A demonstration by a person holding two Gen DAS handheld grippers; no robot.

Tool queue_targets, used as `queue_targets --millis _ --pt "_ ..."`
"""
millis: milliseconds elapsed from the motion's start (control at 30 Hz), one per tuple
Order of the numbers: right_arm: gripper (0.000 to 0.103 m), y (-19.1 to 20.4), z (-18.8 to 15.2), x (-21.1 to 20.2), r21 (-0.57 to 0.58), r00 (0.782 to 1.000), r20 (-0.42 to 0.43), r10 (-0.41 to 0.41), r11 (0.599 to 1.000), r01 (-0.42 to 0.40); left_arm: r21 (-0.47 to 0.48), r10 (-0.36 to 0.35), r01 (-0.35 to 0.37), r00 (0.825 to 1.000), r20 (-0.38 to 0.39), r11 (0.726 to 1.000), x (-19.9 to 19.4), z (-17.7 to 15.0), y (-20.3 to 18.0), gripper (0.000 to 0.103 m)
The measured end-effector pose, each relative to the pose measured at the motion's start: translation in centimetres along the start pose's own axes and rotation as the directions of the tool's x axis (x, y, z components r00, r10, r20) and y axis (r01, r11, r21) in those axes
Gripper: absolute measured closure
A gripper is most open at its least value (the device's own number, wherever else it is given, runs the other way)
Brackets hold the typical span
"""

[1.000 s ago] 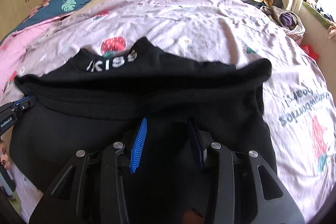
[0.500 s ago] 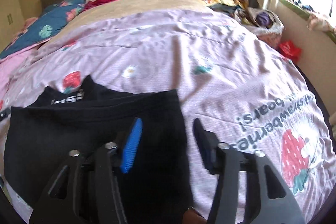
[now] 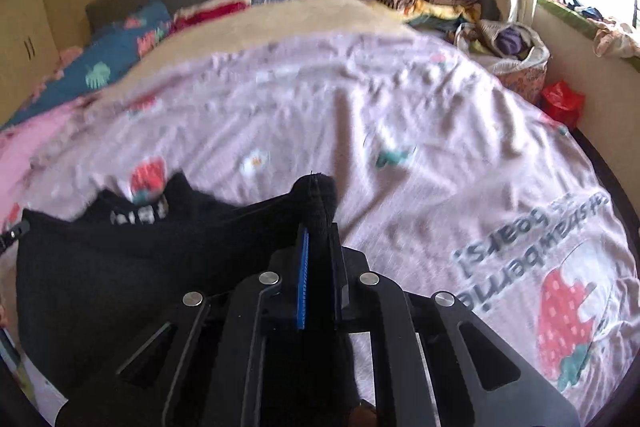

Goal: Fold small clothes

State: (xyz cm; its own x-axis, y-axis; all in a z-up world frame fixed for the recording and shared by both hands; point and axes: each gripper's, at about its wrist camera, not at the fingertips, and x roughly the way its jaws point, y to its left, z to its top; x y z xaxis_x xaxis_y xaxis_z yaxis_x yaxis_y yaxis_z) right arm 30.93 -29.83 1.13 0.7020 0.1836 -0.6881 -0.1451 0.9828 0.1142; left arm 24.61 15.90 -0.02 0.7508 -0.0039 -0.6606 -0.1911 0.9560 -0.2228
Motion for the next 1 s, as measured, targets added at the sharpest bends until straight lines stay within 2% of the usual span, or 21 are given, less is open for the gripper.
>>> queue_targets --millis 100,200,300,400,467,500,567,600,733,800,900,1000 --pt "0.095 -0.2 1.1 -0.2 0.009 1.000 0.019 0.008 1.000 -0.008 0.007 0.022 -0.023 0.999 0.025 1.000 0.0 0.4 -0.1 0.097" --pt "0.095 -0.1 1.6 0.6 0.005 1.000 0.010 -0.002 1.000 0.001 -0.006 0.030 -0.030 0.999 0.011 1.000 0.9 0.5 0.2 0.097" --pt "0.095 0.2 1.3 1.7 -0.002 1.000 -0.012 -0.023 1.000 0.023 -0.003 0.044 -0.044 0.999 -0.004 0.999 1.5 0.3 0.3 0.099" --pt "0.095 0.1 0.7 2.6 0.000 0.998 -0.030 -0.051 0.999 0.052 -0.003 0.097 -0.097 0.995 -0.008 0.995 2.0 0.1 0.9 0.103" --pt "0.094 0.0 0.4 3.0 0.002 0.998 -0.038 -0.050 0.999 0.050 -0.028 0.084 -0.084 0.996 -0.018 0.996 2.0 0.1 1.5 0.103" --pt "0.093 0.1 0.2 3.0 -0.005 0.998 -0.039 -0.056 0.998 0.055 -0.025 0.086 -0.087 0.996 -0.022 0.996 1.9 0.0 1.6 0.103" --pt "0.079 0.2 -0.2 2.8 -0.022 0.994 -0.026 -0.107 0.994 0.107 -0.022 0.082 -0.083 0.996 -0.028 0.996 1.5 -0.1 1.6 0.103" --pt "0.075 -0.1 -0.4 2.5 -0.012 0.993 -0.032 -0.112 0.994 0.112 -0.025 0.069 -0.070 0.997 -0.029 0.997 1.3 -0.2 1.6 0.103" --pt "0.067 -1.3 -1.5 1.0 0.034 0.996 -0.034 -0.082 0.996 0.083 -0.029 0.049 -0.050 0.998 -0.030 0.998 0.3 -0.8 1.5 0.103" --pt "0.064 -1.8 -2.3 0.0 0.051 0.997 -0.038 -0.072 0.996 0.074 -0.043 0.022 -0.023 0.999 -0.043 0.999 -0.2 -1.2 1.5 0.098" --pt "0.063 -2.2 -3.3 -1.4 0.069 0.998 -0.038 -0.057 0.996 0.060 -0.049 -0.005 0.002 0.998 -0.063 0.999 -0.9 -2.1 1.4 0.078" --pt "0.058 -2.4 -4.5 -3.0 0.090 0.999 -0.035 -0.031 0.995 0.034 -0.061 -0.047 0.042 0.994 -0.094 0.997 -1.6 -3.2 1.4 0.071"
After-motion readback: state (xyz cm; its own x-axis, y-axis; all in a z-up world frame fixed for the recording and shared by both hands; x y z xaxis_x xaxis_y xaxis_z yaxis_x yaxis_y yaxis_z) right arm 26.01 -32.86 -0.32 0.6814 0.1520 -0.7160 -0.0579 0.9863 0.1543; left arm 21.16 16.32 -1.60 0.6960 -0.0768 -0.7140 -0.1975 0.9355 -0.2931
